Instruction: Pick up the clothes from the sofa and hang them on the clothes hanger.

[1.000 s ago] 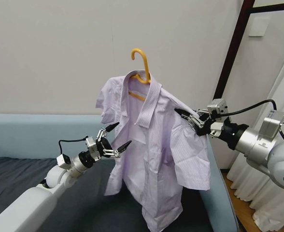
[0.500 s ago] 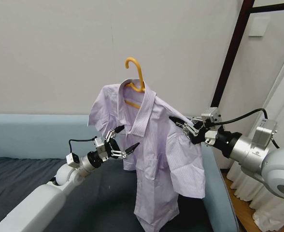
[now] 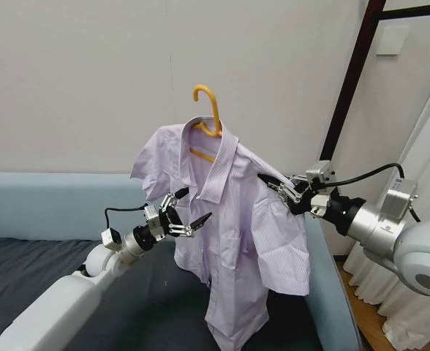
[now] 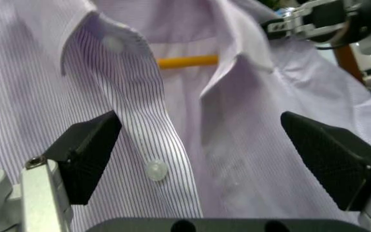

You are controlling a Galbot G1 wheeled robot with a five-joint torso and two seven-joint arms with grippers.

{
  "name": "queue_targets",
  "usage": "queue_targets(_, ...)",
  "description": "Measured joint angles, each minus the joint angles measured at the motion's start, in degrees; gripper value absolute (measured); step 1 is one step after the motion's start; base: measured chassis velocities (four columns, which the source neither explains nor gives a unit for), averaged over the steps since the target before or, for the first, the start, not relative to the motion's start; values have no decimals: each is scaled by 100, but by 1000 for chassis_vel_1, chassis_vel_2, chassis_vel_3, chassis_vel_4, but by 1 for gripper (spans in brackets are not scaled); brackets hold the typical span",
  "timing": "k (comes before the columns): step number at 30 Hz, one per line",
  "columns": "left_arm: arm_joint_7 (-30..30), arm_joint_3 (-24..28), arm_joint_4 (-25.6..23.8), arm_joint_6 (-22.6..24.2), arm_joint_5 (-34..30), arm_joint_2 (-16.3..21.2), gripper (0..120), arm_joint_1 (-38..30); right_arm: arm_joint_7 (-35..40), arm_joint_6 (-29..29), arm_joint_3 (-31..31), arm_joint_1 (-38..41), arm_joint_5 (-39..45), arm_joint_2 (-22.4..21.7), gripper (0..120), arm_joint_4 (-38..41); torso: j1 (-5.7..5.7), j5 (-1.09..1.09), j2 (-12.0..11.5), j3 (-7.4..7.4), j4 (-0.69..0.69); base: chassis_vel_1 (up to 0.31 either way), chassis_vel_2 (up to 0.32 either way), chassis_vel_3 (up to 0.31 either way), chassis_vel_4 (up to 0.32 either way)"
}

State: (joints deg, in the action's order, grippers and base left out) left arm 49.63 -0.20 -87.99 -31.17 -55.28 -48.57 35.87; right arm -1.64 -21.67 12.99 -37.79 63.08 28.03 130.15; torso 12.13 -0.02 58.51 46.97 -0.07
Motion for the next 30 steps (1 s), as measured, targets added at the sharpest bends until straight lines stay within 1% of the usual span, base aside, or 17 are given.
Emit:
queue_targets(2, 219, -107, 60, 0, 42, 60, 94, -37, 4, 2, 6, -7, -5, 1, 1, -18, 0, 1, 0, 0, 0, 0, 0, 0, 0)
queue_targets(4, 314, -220, 105, 0, 70, 130, 94, -56, 11, 4, 18, -19, -6, 16, 1, -52, 0, 0, 0, 0, 1, 0, 0, 0, 0)
queue_targets(14, 307, -340, -55, -67, -193, 223, 94, -88, 18, 10, 4, -64, 9, 134, 1, -214, 0, 0, 0, 0, 0, 0, 0, 0, 0)
queue_targets(17, 102, -363, -123, -128, -354, 223, 94, -88, 15, 11, -5, -76, 19, 152, 1, -242, 0, 0, 0, 0, 0, 0, 0, 0, 0)
queue_targets(20, 108, -326, -167, -135, -340, 234, 94, -135, 5, 11, -19, -75, 17, 167, 1, -252, 0, 0, 0, 0, 1, 0, 0, 0, 0)
queue_targets(24, 267, -154, -153, -138, -158, 247, 95, -397, -7, 11, -52, -40, 15, 183, 1, -274, 0, 0, 0, 0, 0, 0, 0, 0, 0)
queue_targets(28, 461, 62, -9, -159, 172, 269, 96, -825, -20, 11, -76, -9, 7, 198, 1, -302, 0, 1, 0, 0, -1, 0, 0, 0, 0)
queue_targets(30, 462, 68, 4, -156, 198, 277, 96, -857, -22, 11, -69, -17, 5, 197, 1, -302, 0, 1, 0, 0, -1, 0, 0, 0, 0)
